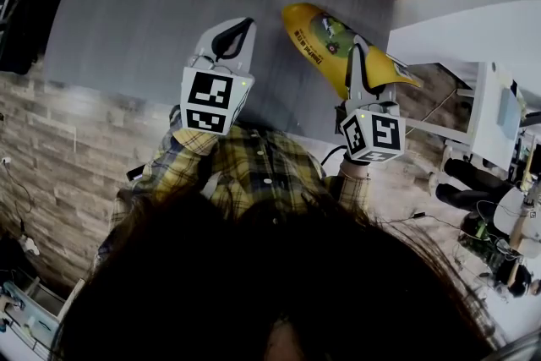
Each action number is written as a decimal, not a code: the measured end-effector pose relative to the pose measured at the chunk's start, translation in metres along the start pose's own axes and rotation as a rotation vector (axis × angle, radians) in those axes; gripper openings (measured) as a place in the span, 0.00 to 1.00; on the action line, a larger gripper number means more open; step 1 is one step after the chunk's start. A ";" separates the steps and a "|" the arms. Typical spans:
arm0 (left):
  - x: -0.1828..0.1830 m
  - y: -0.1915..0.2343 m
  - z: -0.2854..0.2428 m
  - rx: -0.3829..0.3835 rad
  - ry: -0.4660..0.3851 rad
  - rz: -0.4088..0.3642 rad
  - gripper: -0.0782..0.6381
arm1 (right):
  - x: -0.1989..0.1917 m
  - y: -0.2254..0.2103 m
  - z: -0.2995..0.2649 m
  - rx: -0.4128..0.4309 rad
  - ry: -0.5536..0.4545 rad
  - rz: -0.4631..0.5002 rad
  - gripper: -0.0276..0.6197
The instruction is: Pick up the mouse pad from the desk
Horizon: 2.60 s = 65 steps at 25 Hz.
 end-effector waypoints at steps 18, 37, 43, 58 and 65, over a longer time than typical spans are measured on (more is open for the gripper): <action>0.001 0.004 -0.014 -0.005 0.010 0.005 0.10 | -0.002 -0.009 -0.009 -0.016 0.014 -0.016 0.06; 0.004 0.002 -0.025 -0.025 0.009 0.003 0.10 | -0.004 -0.014 -0.015 -0.009 0.032 -0.031 0.06; 0.004 0.001 -0.028 -0.028 0.012 0.000 0.10 | -0.005 -0.017 -0.017 -0.011 0.043 -0.034 0.06; 0.004 0.005 -0.027 -0.013 0.005 0.001 0.10 | -0.005 -0.017 -0.019 -0.006 0.044 -0.024 0.06; 0.005 0.009 -0.030 -0.010 0.004 0.002 0.10 | -0.005 -0.017 -0.023 -0.004 0.050 -0.026 0.06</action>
Point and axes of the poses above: the fingertips, and each gripper's own axes: z backward along the fingers, y to its left, x out of its top, the point moved 9 cm from there along z, backward along the fingers, and after that the axes turned 14 degrees about x, right-handed, at the moved point
